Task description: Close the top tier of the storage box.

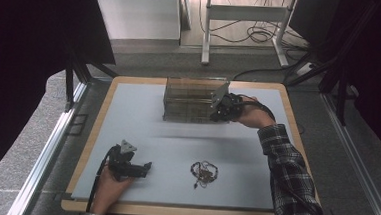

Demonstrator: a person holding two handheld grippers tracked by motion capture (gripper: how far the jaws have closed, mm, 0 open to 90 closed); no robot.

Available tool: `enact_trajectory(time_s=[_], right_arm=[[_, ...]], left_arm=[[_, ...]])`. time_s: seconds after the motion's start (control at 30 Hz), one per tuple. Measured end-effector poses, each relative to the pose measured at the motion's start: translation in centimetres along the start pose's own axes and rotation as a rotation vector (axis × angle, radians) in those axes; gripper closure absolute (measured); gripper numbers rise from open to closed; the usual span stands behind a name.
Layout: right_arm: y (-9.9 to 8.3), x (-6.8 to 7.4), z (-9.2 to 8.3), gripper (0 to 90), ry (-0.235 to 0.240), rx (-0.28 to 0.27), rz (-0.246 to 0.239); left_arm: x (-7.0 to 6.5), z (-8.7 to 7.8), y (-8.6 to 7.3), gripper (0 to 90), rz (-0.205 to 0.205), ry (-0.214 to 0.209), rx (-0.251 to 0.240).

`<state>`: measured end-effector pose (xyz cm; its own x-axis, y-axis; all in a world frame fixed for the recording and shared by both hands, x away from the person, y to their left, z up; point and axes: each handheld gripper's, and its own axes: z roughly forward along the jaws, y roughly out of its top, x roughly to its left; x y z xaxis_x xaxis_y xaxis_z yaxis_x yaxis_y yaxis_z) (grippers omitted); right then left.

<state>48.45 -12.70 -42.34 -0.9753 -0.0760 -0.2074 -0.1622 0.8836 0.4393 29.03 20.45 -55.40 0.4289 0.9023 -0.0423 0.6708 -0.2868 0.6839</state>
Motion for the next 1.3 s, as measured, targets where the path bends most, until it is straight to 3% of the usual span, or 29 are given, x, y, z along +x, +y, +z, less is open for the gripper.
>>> enact_trajectory(time_s=[0.83, 1.3], right_arm=[[0.2, 1.1, 0.0, 86.1, 0.012, 0.024, -0.039], [0.2, 1.4, 0.0, 86.0, 0.012, 0.020, -0.033]], left_arm=[[0.0, 0.0, 0.0, 0.6, 0.000, 0.000, 0.000], [0.0, 0.0, 0.0, 0.6, 0.000, 0.000, 0.000]])
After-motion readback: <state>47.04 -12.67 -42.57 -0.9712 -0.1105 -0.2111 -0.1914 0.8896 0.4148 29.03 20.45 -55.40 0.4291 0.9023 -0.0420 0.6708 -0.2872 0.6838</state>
